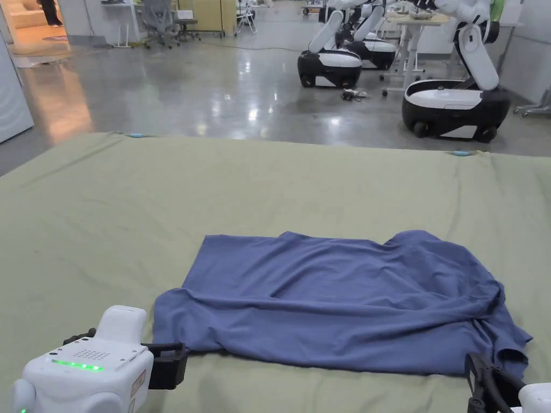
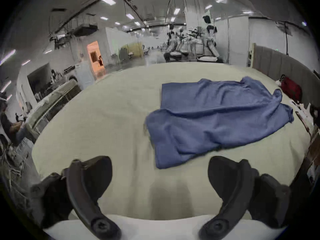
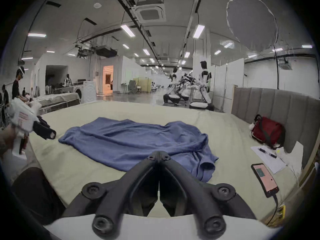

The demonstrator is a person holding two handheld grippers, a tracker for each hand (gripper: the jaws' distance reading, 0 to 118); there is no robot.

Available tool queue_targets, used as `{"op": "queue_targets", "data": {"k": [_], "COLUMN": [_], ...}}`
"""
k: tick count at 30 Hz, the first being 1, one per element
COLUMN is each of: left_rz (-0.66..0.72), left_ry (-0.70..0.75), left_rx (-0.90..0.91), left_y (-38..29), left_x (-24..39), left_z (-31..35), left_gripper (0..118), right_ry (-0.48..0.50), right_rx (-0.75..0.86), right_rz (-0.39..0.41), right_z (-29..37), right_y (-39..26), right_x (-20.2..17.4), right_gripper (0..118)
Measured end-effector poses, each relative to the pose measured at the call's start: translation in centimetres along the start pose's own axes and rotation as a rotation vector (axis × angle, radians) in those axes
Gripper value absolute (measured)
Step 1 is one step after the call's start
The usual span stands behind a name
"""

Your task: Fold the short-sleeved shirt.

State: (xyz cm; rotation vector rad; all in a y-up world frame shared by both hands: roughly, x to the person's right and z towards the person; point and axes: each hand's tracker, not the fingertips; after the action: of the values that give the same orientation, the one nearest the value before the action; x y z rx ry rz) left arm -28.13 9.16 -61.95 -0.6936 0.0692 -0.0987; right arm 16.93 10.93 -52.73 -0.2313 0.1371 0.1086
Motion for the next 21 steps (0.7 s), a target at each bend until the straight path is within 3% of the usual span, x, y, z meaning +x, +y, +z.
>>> {"op": "queue_targets", "data": {"k": [2, 5, 7, 10, 11, 12, 14, 15, 16, 17, 18, 21], "left_rz": [-0.067, -0.059, -0.095, -0.129, -0.15, -0.163, -0.154, -0.151, -0.148, -0.148, -0.139, -0.111], "left_ry": [0.052, 0.029, 0.015, -0.017, -0.007, 0.024, 0.008, -0.015, -0.016, -0.01, -0.012, -0.036], "left_rx": [-0.066, -0.091, -0.177, -0.124, -0.113, -0.087, -0.084, -0.084, -0.07, -0.048, -0.035, -0.019], "left_y": [0.8, 1.5, 1.6, 1.7, 2.0, 2.3, 2.5, 2.8, 3.0, 3.2, 3.5, 4.5], "left_x": [0.6, 1.0, 1.5, 2.9, 3.2, 3.5, 3.6, 3.5, 3.5, 4.0, 4.0, 4.0], "left_z": [-2.0, -4.4, -6.4, -6.0, -5.7, -5.4, -4.7, -4.5, -4.1, -2.8, -2.4, -1.4], "left_gripper": [110, 107, 83, 41, 16, 9, 6, 6, 6, 6, 6, 6], "right_ry": [-0.005, -0.012, -0.013, -0.019, -0.03, -0.056, -0.14, -0.151, -0.152, -0.153, -0.147, -0.148], "right_rx": [-0.017, -0.026, -0.027, -0.041, -0.065, -0.084, -0.141, -0.218, -0.338, -0.408, -0.428, -0.467], "right_rz": [-0.003, -0.006, -0.022, -0.108, -0.14, -0.146, -0.109, -0.116, -0.13, -0.152, -0.162, -0.126], "right_z": [-0.2, -0.3, -0.4, -0.9, -1.4, -1.8, -3.3, -4.5, -6.0, -7.3, -8.3, -11.0], "right_y": [-0.3, -0.3, -0.2, 0.1, 0.3, 0.4, 0.6, 0.7, 0.6, 0.3, -0.2, -1.4], "right_x": [0.1, 0.3, 0.7, 2.5, 3.2, 4.2, 5.9, 6.9, 8.2, 9.1, 9.9, 11.1], "right_gripper": [5, 5, 5, 5, 5, 6, 10, 17, 36, 70, 88, 91]}}
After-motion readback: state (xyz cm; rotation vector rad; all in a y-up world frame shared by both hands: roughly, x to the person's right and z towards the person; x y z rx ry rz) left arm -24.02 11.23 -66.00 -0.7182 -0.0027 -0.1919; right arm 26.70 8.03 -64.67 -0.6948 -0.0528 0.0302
